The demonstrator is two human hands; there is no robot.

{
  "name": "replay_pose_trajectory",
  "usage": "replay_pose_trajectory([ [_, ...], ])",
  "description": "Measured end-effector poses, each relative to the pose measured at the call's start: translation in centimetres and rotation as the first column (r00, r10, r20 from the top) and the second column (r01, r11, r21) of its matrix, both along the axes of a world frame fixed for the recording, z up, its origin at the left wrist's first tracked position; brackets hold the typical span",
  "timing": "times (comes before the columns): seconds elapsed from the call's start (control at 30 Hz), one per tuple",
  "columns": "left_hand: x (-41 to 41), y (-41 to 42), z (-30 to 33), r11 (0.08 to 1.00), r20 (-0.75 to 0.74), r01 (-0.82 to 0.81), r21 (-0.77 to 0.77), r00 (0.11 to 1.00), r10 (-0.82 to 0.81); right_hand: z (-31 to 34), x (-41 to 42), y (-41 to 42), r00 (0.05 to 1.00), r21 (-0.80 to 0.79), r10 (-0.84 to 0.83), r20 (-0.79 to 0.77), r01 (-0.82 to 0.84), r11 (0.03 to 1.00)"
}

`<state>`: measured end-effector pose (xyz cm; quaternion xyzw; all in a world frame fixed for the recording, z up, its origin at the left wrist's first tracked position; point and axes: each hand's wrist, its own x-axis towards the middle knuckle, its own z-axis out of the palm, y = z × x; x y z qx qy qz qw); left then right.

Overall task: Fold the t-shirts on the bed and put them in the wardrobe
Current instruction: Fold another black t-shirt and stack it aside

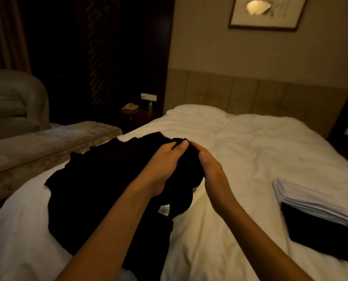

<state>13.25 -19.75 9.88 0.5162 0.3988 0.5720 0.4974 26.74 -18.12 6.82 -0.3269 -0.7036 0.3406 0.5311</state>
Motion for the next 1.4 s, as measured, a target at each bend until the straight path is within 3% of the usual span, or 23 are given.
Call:
replay_pose_trajectory([
  [0.2, 5.0, -2.6, 5.4, 0.991, -0.029, 0.135, 0.014, 0.990, -0.134, 4.7, 5.0, -4.0, 0.997, -0.089, -0.024, -0.079, 0.017, 0.996],
  [0.53, 11.7, -7.0, 13.2, 0.956, -0.238, 0.258, 0.143, 0.946, -0.219, 10.9, 11.9, -11.0, 0.999, -0.147, -0.018, -0.033, 0.013, 0.989],
  [0.97, 16.5, -10.0, 20.9, 0.898, -0.404, 0.269, 0.349, 0.908, -0.115, 17.8, 17.0, -16.5, 0.998, -0.163, -0.017, 0.055, 0.026, 0.986],
  [1.23, 17.4, -10.6, 22.4, 0.870, -0.463, 0.301, 0.390, 0.881, -0.097, 20.0, 16.4, -16.8, 0.968, -0.130, -0.134, 0.211, 0.164, 0.978],
  [1.3, 17.0, -10.6, 22.5, 0.870, -0.415, 0.282, 0.404, 0.904, -0.101, 20.4, 16.6, -17.0, 0.986, -0.158, -0.069, 0.149, 0.093, 0.983],
  [1.4, 16.2, -10.2, 21.6, 0.891, -0.246, 0.259, 0.374, 0.954, -0.174, 20.8, 16.9, -17.4, 0.996, -0.214, 0.051, -0.073, -0.066, 0.975],
])
